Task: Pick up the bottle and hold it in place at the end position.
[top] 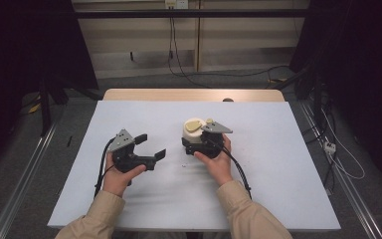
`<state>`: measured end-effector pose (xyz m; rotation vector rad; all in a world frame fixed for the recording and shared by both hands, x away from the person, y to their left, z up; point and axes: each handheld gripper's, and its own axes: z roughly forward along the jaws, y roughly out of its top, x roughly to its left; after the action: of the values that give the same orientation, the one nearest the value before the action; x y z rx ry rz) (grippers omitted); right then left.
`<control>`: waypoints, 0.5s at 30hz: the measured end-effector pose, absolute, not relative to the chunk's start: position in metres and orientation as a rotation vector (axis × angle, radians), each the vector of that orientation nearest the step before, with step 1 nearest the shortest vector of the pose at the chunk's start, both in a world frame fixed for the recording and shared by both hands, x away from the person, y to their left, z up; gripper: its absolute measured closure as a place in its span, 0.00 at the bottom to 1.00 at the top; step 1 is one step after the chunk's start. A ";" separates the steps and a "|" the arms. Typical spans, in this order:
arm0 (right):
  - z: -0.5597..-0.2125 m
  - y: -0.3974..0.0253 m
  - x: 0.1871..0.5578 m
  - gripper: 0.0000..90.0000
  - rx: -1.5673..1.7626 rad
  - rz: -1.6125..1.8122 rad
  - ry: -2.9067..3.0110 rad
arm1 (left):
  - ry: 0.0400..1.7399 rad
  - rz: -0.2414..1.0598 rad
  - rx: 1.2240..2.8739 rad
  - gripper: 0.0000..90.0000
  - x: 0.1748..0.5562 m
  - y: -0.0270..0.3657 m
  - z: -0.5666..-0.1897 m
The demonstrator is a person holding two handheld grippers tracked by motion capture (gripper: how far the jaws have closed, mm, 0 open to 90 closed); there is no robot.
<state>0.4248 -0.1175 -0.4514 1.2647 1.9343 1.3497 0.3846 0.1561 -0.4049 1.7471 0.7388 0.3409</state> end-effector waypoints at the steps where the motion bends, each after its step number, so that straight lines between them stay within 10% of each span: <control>1: -0.451 -0.117 0.425 0.05 1.265 1.350 1.934 | 0.739 0.341 1.747 0.07 0.385 0.156 -0.405; 15: -0.452 -0.118 0.425 0.05 1.273 1.360 1.932 | 0.716 0.328 1.754 0.13 0.395 0.137 -0.398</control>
<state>0.4251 -0.1176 -0.4521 1.2735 1.9321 1.3602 0.3946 0.1371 -0.3981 1.7537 0.7156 0.3280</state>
